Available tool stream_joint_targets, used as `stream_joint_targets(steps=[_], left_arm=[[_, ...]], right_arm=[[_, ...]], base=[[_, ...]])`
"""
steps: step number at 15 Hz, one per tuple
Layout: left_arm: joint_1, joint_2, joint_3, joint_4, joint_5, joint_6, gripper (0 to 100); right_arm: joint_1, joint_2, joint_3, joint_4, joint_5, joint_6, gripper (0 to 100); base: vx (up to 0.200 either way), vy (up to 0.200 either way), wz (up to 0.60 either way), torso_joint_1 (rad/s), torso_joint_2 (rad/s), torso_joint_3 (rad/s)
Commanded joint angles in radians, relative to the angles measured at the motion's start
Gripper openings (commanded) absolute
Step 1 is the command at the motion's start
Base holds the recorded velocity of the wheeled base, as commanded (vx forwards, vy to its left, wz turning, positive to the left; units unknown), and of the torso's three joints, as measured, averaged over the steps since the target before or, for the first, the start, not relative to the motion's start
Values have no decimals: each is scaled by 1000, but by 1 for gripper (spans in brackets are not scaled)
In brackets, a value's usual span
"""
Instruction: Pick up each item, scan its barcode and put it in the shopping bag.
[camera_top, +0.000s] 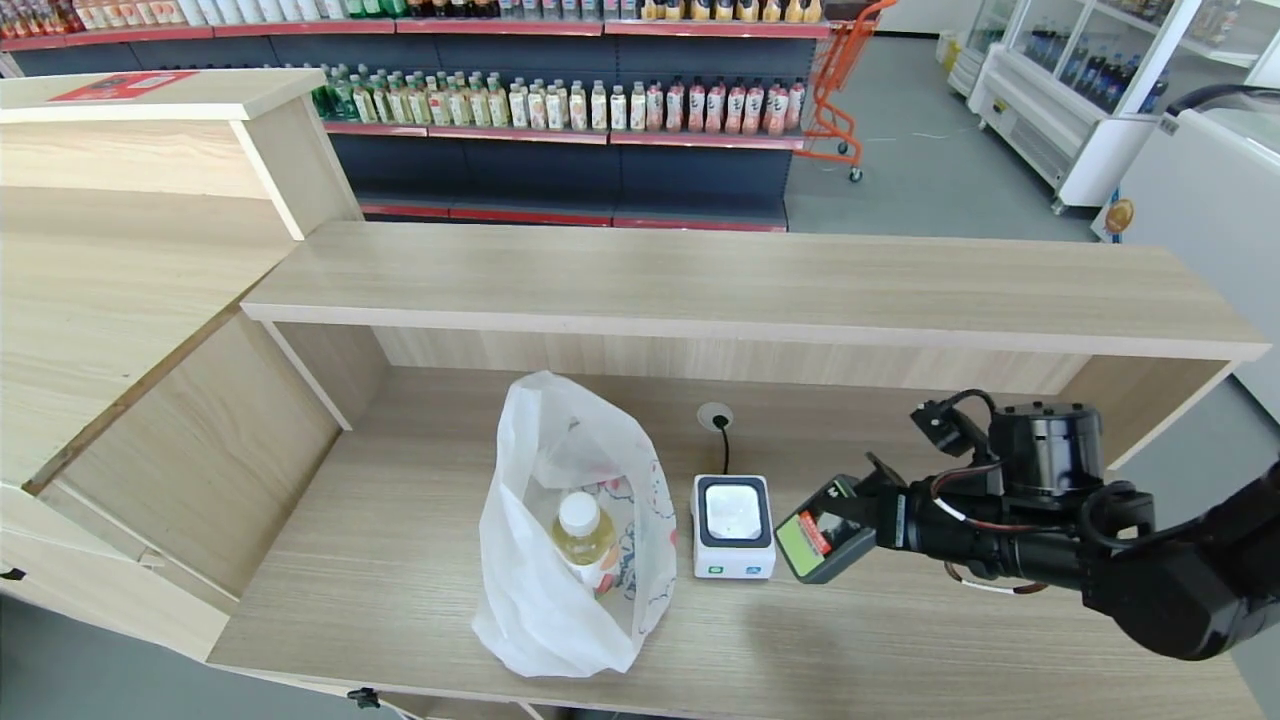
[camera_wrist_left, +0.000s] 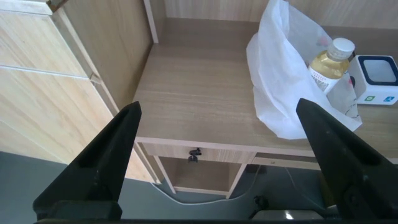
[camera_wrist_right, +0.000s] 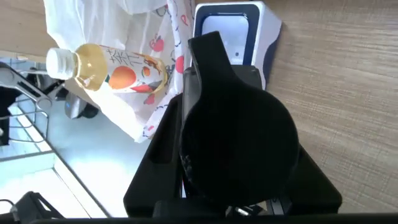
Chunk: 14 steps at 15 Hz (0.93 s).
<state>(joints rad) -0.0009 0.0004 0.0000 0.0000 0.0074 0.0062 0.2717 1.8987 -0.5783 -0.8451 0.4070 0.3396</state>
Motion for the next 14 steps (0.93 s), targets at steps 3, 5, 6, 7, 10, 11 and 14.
stream_joint_targets(steps=[3,5,6,7,10,11,14], left_arm=[[-1,0,0,0,0,0,100],[1,0,0,0,0,0,100],[1,0,0,0,0,0,100],[1,0,0,0,0,0,100],[-1,0,0,0,0,0,100],[1,0,0,0,0,0,100],[1,0,0,0,0,0,100]], right_arm=[[29,111,-40,-38,-2,-28,0],[41,140,-80,-71,-7,-28,0],[49,163,-104,-77,-20,-30,0],[57,178,-123,-84,-31,-30,0],[78,214,-132,-109,-48,-31,0],[83,227,-132,-123,-54,-31,0],[92,250,-155,-141,-68,-28,0]], base=[[0,0,0,0,0,0],[0,0,0,0,0,0],[0,0,0,0,0,0],[0,0,0,0,0,0],[0,0,0,0,0,0],[0,0,0,0,0,0],[0,0,0,0,0,0]])
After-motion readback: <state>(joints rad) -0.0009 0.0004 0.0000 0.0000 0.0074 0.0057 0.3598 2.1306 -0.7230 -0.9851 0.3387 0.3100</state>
